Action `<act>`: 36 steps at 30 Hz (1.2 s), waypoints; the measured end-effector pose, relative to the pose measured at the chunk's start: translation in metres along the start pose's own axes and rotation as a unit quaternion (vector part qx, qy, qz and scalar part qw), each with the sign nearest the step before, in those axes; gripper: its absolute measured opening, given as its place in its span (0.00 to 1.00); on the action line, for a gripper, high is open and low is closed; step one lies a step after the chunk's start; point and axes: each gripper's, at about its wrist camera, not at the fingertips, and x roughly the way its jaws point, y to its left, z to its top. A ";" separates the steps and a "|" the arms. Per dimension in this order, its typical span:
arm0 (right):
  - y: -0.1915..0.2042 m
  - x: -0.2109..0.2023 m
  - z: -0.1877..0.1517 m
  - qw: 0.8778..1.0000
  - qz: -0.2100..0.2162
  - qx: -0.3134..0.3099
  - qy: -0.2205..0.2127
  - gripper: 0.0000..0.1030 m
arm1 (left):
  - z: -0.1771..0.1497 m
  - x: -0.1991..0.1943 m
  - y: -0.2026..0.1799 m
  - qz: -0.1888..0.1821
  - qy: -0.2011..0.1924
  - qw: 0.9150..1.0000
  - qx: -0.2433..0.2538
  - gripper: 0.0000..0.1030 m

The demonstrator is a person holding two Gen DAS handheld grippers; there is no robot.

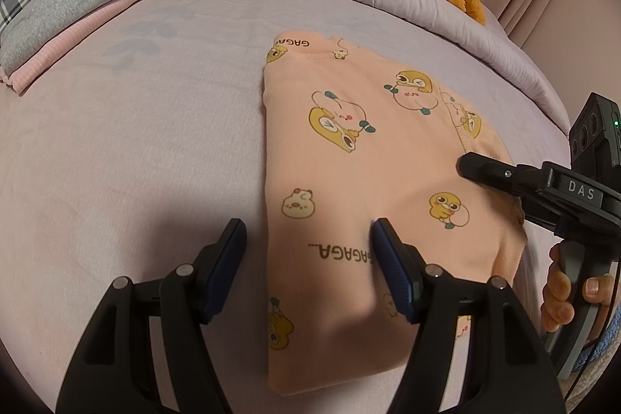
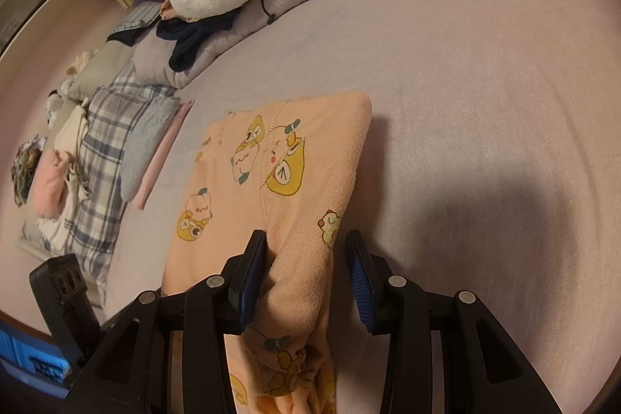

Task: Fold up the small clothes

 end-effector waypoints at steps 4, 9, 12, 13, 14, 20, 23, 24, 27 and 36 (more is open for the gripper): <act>0.000 0.000 0.000 1.000 0.000 0.000 0.000 0.39 | 0.000 0.000 0.000 0.000 0.000 1.000 0.000 0.66; 0.000 0.000 0.000 1.000 -0.001 0.000 0.000 0.39 | 0.000 0.000 0.000 0.000 0.000 1.000 0.000 0.66; 0.000 0.000 0.000 1.000 -0.001 0.000 0.000 0.39 | 0.000 0.000 0.000 0.000 0.000 1.000 0.000 0.66; 0.001 0.000 0.000 1.000 -0.001 0.000 0.000 0.39 | 0.000 0.000 0.000 0.000 0.000 1.000 0.000 0.66; 0.001 -0.001 0.000 1.000 -0.001 0.000 0.000 0.39 | 0.000 0.000 0.000 0.000 0.000 1.000 0.000 0.66; 0.001 0.000 0.000 1.000 -0.003 -0.001 -0.001 0.39 | -0.001 -0.001 0.001 0.003 0.000 1.000 0.001 0.66; 0.001 0.000 0.000 1.000 -0.003 -0.001 -0.001 0.39 | -0.001 -0.001 0.001 0.004 0.000 1.000 0.001 0.66; 0.001 -0.001 0.000 1.000 -0.003 -0.001 -0.001 0.39 | -0.002 -0.001 0.001 0.004 0.000 1.000 0.002 0.66; 0.001 -0.001 0.000 1.000 -0.003 -0.001 -0.001 0.39 | -0.002 -0.001 0.001 0.004 0.000 1.000 0.002 0.66; 0.000 -0.002 -0.001 1.000 -0.006 -0.001 -0.002 0.39 | -0.004 -0.003 0.001 0.008 0.002 1.000 0.005 0.66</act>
